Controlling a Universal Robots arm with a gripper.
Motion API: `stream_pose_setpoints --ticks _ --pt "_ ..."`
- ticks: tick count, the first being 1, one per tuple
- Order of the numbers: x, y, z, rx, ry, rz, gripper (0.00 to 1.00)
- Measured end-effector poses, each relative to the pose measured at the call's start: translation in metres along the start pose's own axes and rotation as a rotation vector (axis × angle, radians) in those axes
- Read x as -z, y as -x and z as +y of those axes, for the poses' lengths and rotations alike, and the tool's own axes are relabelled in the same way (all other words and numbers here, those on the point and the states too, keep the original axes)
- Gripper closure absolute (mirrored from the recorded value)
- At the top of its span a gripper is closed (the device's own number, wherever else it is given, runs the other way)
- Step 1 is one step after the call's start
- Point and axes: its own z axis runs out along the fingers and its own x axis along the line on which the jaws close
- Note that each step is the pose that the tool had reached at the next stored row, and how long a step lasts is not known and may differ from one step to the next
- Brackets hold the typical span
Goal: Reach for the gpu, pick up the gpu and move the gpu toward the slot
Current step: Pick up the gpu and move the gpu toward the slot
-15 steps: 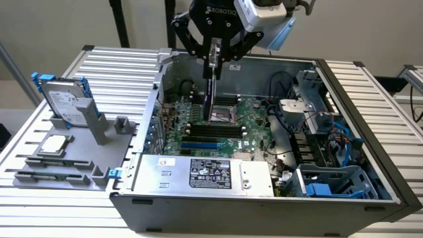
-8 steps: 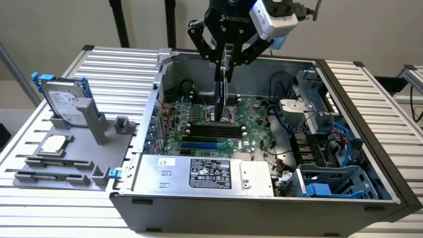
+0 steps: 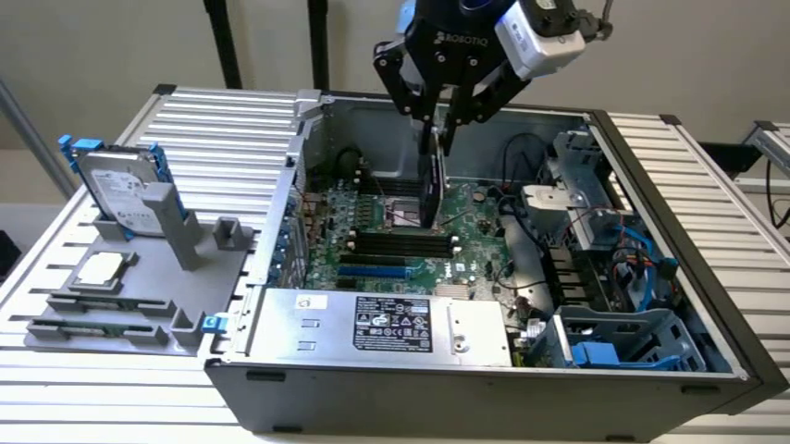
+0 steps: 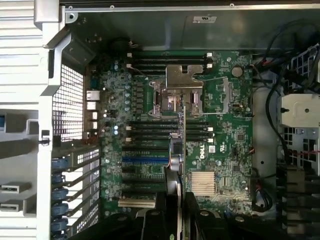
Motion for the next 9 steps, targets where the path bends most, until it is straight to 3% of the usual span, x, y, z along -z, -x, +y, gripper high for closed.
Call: stream_pose_setpoints --ticks 3,9 --pt "0.0002 0.0058 0.0001 0.012 -0.0003 0.0016 0.74" --pt "0.0002 0.0062 0.0001 0.012 -0.0003 0.0019 0.74"
